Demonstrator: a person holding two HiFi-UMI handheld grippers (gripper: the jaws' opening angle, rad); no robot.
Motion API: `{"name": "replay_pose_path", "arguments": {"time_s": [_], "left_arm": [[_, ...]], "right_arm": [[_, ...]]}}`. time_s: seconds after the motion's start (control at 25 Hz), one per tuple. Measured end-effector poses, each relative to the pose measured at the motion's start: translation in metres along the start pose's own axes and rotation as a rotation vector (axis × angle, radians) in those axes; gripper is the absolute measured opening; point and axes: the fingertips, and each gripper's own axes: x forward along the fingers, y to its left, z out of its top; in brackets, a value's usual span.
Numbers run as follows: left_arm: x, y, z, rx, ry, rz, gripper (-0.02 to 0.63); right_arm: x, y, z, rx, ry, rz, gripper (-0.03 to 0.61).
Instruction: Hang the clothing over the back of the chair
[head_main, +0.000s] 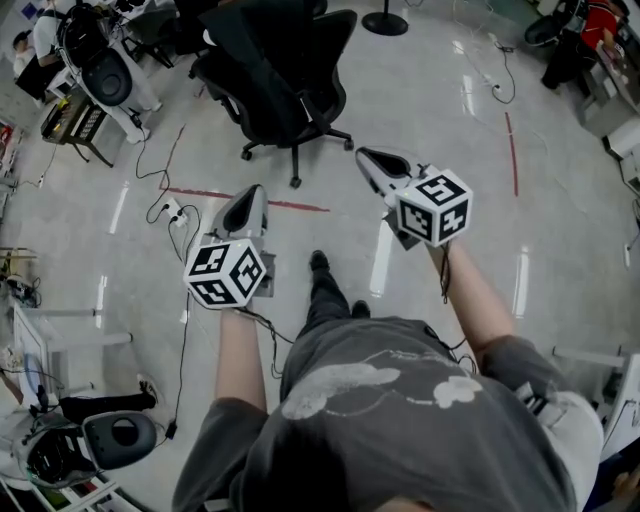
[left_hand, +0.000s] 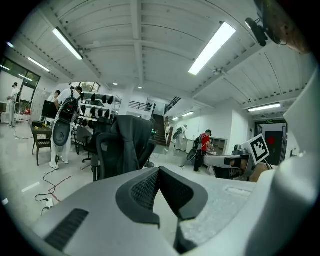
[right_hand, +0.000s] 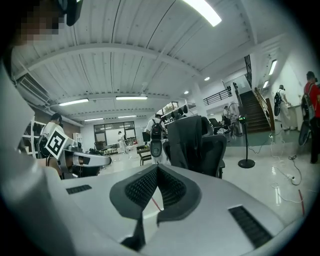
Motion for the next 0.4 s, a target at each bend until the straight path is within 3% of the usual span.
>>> {"name": "replay_pose_path", "arguments": {"time_s": [0.4], "left_arm": [[0.005, 0.003, -0.036, -0.021, 0.055, 0.019, 0.002]], "right_arm": [[0.003, -0.008, -0.027, 0.037, 0.022, 0.011, -0.009]]}}
